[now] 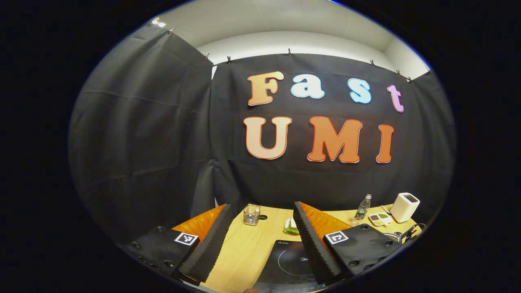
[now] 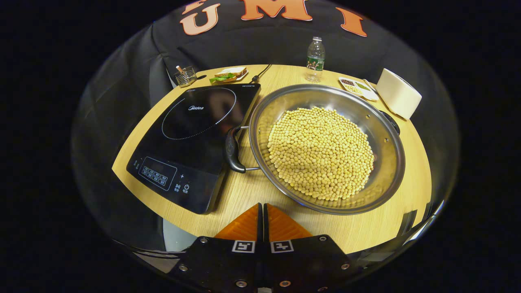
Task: First push the handle of the pot to place it horizontally, then grasp the pot with both hands and set it on the induction cooktop.
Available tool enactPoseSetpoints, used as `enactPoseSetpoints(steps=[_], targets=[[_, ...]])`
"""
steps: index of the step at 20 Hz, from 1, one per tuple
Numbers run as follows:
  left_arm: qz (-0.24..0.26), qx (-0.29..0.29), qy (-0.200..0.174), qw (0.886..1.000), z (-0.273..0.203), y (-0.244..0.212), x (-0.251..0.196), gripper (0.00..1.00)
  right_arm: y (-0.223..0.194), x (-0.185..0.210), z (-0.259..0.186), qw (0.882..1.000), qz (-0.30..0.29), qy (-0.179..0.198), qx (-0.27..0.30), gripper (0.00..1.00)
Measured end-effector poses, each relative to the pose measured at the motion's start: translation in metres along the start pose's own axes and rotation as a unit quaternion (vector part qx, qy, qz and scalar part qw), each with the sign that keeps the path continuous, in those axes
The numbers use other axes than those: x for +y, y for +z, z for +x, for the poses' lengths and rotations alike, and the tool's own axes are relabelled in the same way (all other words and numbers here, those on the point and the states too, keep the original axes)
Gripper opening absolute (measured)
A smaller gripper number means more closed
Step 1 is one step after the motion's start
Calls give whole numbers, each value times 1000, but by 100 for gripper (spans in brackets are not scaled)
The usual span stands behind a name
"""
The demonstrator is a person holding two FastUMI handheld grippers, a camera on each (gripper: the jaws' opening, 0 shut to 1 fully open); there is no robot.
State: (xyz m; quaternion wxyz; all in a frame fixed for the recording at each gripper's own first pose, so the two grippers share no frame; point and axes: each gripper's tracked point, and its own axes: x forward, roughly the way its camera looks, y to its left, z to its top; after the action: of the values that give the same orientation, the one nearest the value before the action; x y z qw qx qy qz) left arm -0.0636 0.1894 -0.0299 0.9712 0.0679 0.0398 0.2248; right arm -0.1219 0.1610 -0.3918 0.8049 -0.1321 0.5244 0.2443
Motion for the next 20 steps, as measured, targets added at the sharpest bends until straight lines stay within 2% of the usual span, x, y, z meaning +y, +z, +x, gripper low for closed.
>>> enactPoseSetpoints(steps=[5, 8, 20], targets=[[2, -2, 7, 1000, 5, 0, 6, 98, 15, 9, 12, 1000, -11, -3, 1, 0], [3, -3, 10, 1000, 9, 5, 11, 98, 19, 15, 18, 1000, 3, -3, 4, 0], [-1, -7, -5, 1000, 24, 8, 1, 98, 49, 28, 32, 1000, 19, 11, -17, 0]])
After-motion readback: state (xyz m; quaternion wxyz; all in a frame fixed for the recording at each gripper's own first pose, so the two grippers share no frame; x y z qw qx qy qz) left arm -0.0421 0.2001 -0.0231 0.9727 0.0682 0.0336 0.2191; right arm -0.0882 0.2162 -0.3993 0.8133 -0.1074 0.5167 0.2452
